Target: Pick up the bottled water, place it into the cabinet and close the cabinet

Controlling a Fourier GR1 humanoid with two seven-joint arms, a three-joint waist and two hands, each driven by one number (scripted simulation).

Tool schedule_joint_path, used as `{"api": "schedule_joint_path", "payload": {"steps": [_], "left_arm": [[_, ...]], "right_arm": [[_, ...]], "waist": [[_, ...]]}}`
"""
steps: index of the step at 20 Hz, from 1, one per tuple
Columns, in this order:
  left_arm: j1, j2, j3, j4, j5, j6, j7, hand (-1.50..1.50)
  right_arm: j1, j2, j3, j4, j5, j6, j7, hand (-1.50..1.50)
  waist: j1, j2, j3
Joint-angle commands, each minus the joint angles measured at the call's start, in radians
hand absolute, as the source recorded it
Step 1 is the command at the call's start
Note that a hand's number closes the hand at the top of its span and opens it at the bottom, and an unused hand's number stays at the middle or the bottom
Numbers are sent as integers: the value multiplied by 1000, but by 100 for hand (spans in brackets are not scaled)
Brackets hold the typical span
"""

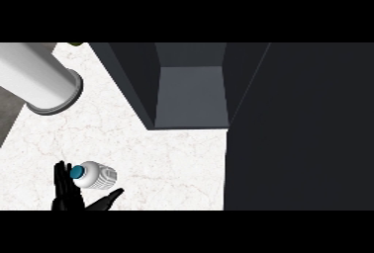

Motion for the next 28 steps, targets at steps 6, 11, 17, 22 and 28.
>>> {"api": "schedule_joint_path", "payload": {"steps": [6,11,17,22,28], "left_arm": [[-159,16,82,226,83,-171,-81,-150],[-197,-10,90,311,110,-282,-153,-150],[-204,35,122,285,148,-334,-139,150],[-269,-32,97,294,124,-243,-148,150],[-333,17,49,316,78,-315,-129,150]], "right_arm": [[53,2,-55,-104,-75,32,-9,-150],[47,3,-70,-110,-67,40,5,-150],[114,6,-89,-142,-111,79,-26,-150],[42,5,-99,-101,-108,73,6,-150],[47,-9,-157,-76,-146,96,-32,-150]], "waist": [[-6,0,0],[1,2,0],[0,-2,1],[5,0,1],[-2,2,1]]}}
